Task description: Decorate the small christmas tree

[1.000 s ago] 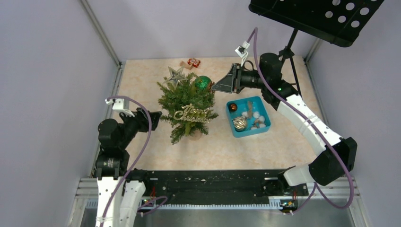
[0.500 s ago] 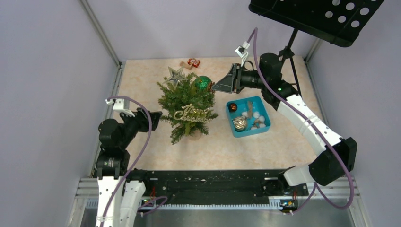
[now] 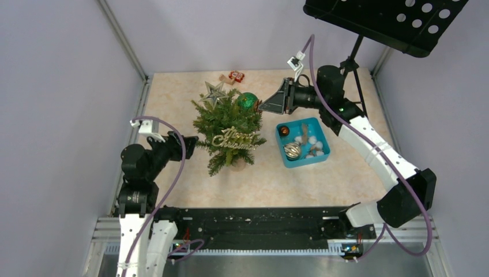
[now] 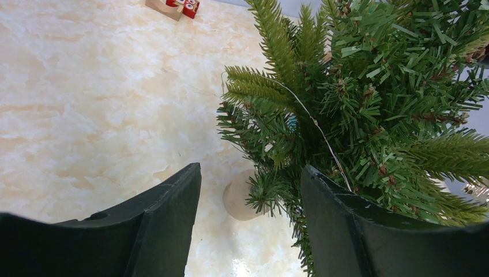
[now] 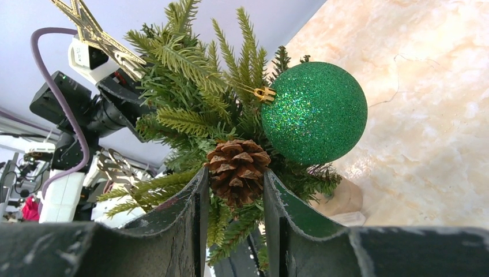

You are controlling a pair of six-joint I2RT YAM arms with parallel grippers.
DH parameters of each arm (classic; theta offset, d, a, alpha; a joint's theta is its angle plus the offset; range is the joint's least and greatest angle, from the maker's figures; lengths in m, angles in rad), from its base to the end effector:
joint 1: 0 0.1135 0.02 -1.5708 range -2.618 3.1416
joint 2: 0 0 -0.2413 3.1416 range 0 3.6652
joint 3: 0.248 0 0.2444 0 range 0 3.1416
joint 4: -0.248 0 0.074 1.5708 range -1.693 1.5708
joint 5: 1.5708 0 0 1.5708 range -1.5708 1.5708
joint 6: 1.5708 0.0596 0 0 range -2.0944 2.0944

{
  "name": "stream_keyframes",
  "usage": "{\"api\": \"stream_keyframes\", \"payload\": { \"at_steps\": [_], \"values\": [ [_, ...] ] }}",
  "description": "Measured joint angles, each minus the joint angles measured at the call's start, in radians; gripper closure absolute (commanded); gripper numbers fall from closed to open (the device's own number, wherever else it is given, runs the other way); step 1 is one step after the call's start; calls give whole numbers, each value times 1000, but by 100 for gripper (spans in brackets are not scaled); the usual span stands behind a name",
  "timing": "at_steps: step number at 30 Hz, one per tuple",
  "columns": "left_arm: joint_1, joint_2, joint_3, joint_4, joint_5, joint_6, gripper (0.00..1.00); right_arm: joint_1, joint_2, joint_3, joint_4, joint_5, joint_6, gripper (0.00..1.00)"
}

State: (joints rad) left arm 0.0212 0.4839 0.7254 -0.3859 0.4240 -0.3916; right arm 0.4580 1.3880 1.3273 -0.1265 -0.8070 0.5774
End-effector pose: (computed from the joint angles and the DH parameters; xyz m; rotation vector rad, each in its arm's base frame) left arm 0.1496 -0.0214 0.3222 -0.0389 1.7434 -0.6358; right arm 0.2765 0.1843 0.3748 -0.5355 1.8609 1.4257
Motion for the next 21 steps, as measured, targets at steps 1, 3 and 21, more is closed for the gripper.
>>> {"api": "stream_keyframes", "payload": {
  "at_steps": [1, 3, 21],
  "values": [
    [0, 2, 0, 1, 2, 0, 31, 0, 0, -4, 2, 0, 0, 67],
    [0, 4, 0, 2, 3, 0, 31, 0, -3, -13, 5, 0, -1, 63],
    [0, 5, 0, 5, 6, 1, 32, 0, -4, -25, 11, -24, 3, 42]
  ]
}}
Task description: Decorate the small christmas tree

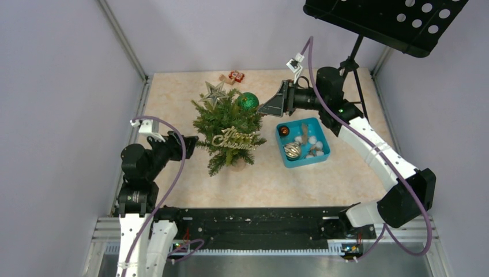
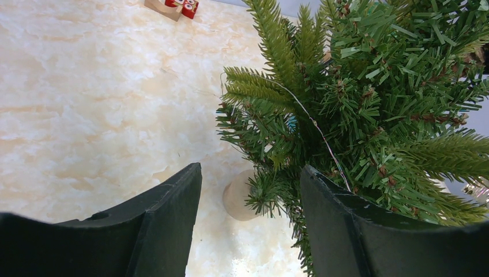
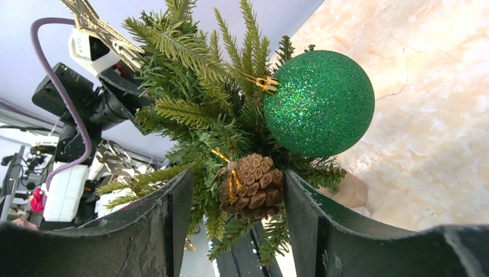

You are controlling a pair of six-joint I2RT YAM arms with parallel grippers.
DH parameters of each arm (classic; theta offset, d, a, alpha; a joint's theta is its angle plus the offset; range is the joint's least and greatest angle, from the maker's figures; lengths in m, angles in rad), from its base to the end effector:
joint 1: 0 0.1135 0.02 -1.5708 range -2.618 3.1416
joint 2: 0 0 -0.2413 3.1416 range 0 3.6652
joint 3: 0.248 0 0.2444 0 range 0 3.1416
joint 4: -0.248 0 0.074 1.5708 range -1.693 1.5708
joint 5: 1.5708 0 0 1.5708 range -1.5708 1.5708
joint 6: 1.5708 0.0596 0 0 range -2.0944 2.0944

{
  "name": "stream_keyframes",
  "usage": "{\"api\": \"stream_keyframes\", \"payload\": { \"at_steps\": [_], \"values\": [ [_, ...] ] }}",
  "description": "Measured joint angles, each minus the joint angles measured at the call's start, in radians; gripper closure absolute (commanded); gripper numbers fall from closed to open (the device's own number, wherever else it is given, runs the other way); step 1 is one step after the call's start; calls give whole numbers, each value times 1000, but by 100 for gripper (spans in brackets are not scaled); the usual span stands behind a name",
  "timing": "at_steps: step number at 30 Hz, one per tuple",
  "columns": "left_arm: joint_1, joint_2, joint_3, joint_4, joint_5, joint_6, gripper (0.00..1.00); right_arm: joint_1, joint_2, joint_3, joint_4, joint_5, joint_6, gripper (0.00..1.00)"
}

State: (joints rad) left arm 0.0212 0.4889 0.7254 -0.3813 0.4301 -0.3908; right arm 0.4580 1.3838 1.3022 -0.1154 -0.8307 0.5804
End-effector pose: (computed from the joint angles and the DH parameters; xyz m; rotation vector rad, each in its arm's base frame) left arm 0.1506 -0.0217 0.3222 -0.0337 1.7442 -0.6404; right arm 0.2749 0.1846 0.3687 -0.5497 1.8706 1.4481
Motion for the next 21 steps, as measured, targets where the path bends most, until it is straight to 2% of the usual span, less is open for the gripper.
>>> {"api": "stream_keyframes", "payload": {
  "at_steps": [3, 5, 10, 11, 17, 21],
  "values": [
    [0, 0, 0, 0, 0, 0, 32, 0, 0, 0, 0, -2, 0, 43],
    [0, 0, 0, 0, 0, 0, 32, 0, 0, 0, 0, -1, 0, 47],
    [0, 0, 0, 0, 0, 0, 32, 0, 0, 0, 4, 0, 6, 75],
    [0, 0, 0, 0, 0, 0, 32, 0, 0, -1, 4, 1, 8, 78],
    [0, 0, 0, 0, 0, 1, 32, 0, 0, -8, -11, 31, 8, 71],
    [0, 0, 0, 0, 0, 2, 32, -3, 0, -4, -100, 131, -39, 67]
  ]
}}
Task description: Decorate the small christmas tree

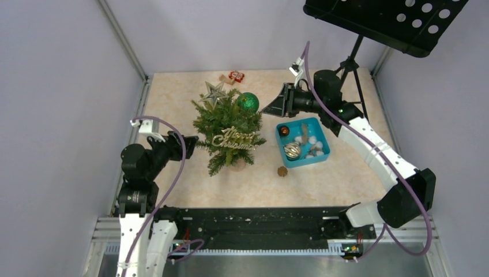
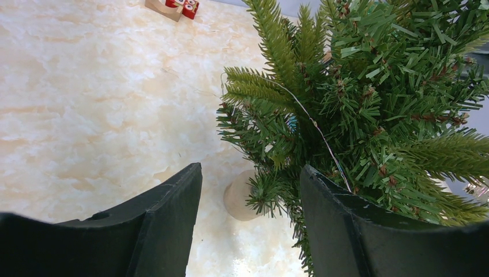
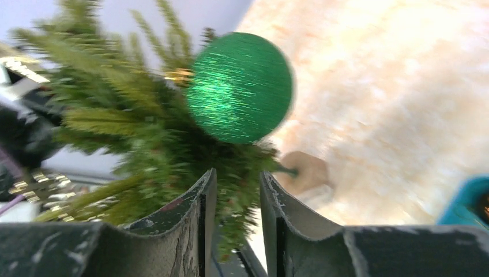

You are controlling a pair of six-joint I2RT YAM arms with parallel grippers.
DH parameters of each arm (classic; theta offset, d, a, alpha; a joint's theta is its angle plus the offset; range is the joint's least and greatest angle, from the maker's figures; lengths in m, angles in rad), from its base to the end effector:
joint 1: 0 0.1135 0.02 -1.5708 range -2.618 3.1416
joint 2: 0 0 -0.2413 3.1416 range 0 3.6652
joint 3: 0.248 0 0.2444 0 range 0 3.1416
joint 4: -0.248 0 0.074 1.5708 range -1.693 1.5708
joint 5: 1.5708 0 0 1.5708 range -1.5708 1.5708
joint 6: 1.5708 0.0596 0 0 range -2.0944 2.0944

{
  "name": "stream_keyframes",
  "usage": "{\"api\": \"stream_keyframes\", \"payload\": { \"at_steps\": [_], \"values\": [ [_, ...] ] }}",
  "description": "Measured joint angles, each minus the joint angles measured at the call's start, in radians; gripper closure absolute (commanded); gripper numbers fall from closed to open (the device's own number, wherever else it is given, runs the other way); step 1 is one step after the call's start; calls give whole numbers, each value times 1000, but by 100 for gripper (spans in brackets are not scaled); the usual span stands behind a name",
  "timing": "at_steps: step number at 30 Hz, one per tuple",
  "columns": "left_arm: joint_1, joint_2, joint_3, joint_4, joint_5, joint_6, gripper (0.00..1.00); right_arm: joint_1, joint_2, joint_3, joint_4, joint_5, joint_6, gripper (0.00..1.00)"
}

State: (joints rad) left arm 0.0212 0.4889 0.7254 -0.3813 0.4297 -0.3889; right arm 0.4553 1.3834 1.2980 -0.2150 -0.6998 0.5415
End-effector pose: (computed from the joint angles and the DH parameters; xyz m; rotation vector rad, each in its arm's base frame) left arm 0.1506 -0.0216 0.3222 -0.0323 1.7440 -0.6387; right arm 0.2799 0.1798 0.3548 -0.4403 1.9723 1.3131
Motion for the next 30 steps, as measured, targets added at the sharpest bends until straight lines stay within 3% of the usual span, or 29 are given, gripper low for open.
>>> {"api": "stream_keyframes", "payload": {
  "at_steps": [11, 17, 20, 25, 30],
  "values": [
    [0, 0, 0, 0, 0, 22, 31, -6, -16, -32, -319, 365, -112, 62],
    [0, 0, 0, 0, -1, 25, 31, 21, -87, -93, -517, 529, -106, 49],
    [0, 0, 0, 0, -1, 25, 32, 110, -138, -139, -564, 560, -104, 44],
    [0, 0, 0, 1, -4, 28, 31, 364, -254, -277, -593, 604, -89, 43],
    [0, 0, 0, 2, -8, 40, 31, 575, -329, -416, -579, 717, 49, 34]
  ]
}}
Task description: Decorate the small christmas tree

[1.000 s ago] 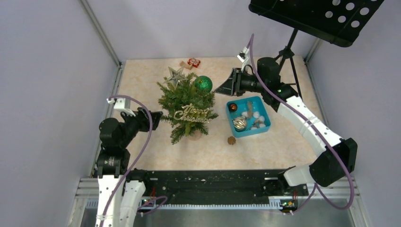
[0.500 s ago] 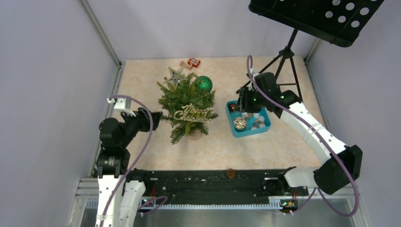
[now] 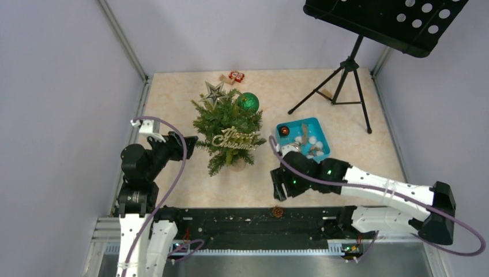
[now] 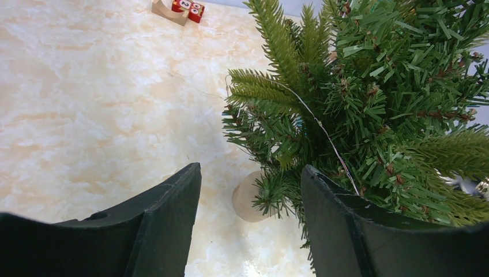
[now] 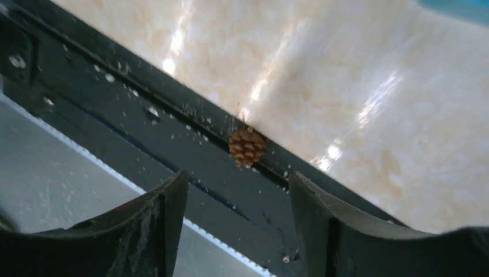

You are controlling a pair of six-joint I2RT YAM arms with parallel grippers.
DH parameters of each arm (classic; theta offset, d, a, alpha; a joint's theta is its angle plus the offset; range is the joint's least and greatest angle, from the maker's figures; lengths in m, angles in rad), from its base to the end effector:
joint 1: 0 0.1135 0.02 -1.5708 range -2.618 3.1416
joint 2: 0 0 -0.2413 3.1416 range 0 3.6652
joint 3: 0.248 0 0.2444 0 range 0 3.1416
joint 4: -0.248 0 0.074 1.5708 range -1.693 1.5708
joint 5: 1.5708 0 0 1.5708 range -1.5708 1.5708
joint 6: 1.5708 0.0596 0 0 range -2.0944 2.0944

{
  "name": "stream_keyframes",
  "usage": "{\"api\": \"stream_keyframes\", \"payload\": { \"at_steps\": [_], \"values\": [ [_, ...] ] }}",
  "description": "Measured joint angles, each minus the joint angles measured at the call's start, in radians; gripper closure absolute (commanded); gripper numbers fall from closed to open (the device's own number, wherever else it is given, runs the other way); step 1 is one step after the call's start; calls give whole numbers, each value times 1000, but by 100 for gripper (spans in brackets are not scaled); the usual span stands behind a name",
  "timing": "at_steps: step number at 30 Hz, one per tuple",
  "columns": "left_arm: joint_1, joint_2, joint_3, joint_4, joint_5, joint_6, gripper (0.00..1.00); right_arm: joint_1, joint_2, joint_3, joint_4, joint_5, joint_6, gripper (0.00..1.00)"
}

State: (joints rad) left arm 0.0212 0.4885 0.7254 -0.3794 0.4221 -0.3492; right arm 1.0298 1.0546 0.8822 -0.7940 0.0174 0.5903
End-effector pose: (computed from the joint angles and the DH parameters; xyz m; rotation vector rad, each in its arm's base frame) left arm 0.1507 -0.0212 0.3224 -0.0028 1.7379 -0.6030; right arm 0.1145 0.1885 0.2319 -0.5712 2.5904 0.5831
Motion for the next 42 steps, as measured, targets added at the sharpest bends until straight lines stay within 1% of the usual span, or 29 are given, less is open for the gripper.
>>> {"api": "stream_keyframes", "payload": {
  "at_steps": [3, 5, 6, 8, 12, 15, 20, 23, 28, 33, 36, 42],
  "values": [
    [0, -2, 0, 0, -4, 5, 31, 164, 36, -47, 1, 89, 103, 33],
    [0, -5, 1, 0, -8, 8, 31, 266, 75, -60, -2, 145, 158, 36],
    [0, -7, 1, 0, -10, 8, 31, 309, 95, -66, 1, 169, 185, 38],
    [0, -12, 1, 1, -12, 8, 31, 346, 118, -78, 13, 200, 220, 41],
    [0, -23, 1, 6, -11, 8, 31, 353, 114, -134, 64, 247, 264, 42],
    [0, -24, 1, 6, -14, 8, 31, 354, 97, -197, 108, 265, 266, 42],
    [0, -21, 8, 6, -19, 18, 31, 354, 135, -261, 169, 269, 215, 41],
    [0, -17, 15, 7, -19, 31, 31, 357, 168, -267, 219, 261, 178, 41],
    [0, -12, 16, 5, -19, 38, 31, 358, 176, -268, 286, 250, 142, 42],
    [0, -12, 16, 5, -19, 39, 31, 359, 223, -279, 311, 247, 126, 48],
    [0, -12, 17, 5, -19, 39, 31, 361, 252, -277, 323, 244, 125, 54],
    [0, -10, 19, 5, -19, 39, 31, 362, 257, -275, 332, 239, 135, 73]
  ]
}}
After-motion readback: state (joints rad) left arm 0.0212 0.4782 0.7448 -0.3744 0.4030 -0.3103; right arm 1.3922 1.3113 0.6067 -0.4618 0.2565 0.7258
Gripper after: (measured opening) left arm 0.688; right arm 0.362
